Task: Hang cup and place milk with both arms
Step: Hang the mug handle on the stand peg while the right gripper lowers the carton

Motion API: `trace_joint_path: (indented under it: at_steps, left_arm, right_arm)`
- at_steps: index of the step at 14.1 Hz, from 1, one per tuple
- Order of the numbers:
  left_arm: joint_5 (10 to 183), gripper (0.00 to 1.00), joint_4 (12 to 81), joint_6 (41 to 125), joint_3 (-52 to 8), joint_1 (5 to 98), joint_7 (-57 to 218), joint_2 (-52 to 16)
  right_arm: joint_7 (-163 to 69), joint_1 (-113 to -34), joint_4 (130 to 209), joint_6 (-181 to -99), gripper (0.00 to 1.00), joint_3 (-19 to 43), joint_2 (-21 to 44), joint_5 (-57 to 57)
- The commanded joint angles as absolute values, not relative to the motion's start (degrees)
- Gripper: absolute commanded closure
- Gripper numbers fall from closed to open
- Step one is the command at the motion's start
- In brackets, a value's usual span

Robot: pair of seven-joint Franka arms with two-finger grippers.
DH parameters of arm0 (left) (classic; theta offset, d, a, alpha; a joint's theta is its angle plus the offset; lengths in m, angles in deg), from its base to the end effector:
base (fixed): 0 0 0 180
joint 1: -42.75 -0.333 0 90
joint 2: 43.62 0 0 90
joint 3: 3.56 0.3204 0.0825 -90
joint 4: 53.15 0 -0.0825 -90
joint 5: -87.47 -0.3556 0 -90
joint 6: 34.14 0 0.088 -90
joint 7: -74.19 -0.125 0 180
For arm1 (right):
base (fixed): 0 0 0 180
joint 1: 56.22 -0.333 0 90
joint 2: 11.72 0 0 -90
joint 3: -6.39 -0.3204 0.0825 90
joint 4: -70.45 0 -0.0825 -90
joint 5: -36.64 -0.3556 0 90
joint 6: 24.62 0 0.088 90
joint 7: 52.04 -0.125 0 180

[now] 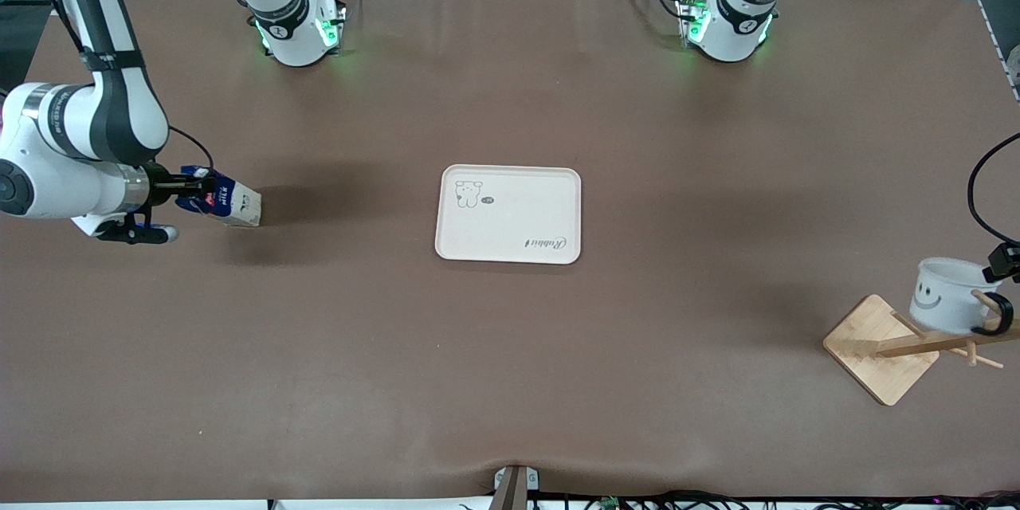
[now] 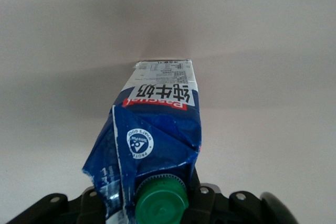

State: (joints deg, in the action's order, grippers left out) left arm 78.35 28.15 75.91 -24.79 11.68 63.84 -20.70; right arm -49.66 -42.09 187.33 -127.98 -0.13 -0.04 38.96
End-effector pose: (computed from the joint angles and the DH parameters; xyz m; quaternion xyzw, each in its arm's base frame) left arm 0.6425 0.1660 0.4871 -0.9979 0.0090 -0.0621 0.0178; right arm 0.4965 -0.0714 0.3230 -0.9755 0.0343 0.2171 0.0122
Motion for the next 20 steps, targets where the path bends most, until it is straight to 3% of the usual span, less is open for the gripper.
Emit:
trace_joint_path:
  at_steps: [1, 2, 3, 12, 15, 19, 20]
  left_arm:
    - [79.6, 0.0, 26.7, 75.8, -25.4, 11.8, 63.7, -20.5]
    - [80.3, 0.0, 26.7, 75.8, -25.4, 11.8, 63.8, -20.8]
    - [80.6, 0.0, 26.7, 75.4, -25.4, 11.9, 63.9, -21.0]
    - [81.3, 0.0, 26.8, 67.6, -26.8, 12.0, 66.0, -28.1]
    - [81.4, 0.0, 26.9, 66.8, -27.1, 12.1, 66.0, -30.2]
    - [81.4, 0.0, 27.0, 63.5, -28.2, 12.1, 66.1, -32.8]
    - [81.4, 0.0, 27.0, 62.1, -28.8, 12.1, 66.1, -33.5]
  right_arm:
    - [-49.8, -41.3, 189.9, -129.6, 0.46, -0.9, -1.5, 39.1]
    - [-49.8, -41.4, 189.9, -129.8, 0.2, -0.8, -1.5, 39.1]
    - [-49.8, -41.4, 189.9, -129.8, 0.0, -0.9, -1.5, 39.1]
    - [-48.9, -41.9, 186.7, -125.4, 0.0, -1.3, -1.7, 39.0]
    - [-48.9, -44.4, 174.7, -118.9, 0.0, -1.3, -0.6, 38.9]
    - [-49.1, -47.4, 148.0, -102.7, 0.0, -1.4, 6.3, 38.1]
    - [-49.1, -48.2, 143.4, -102.3, 0.0, -1.3, 6.8, 37.8]
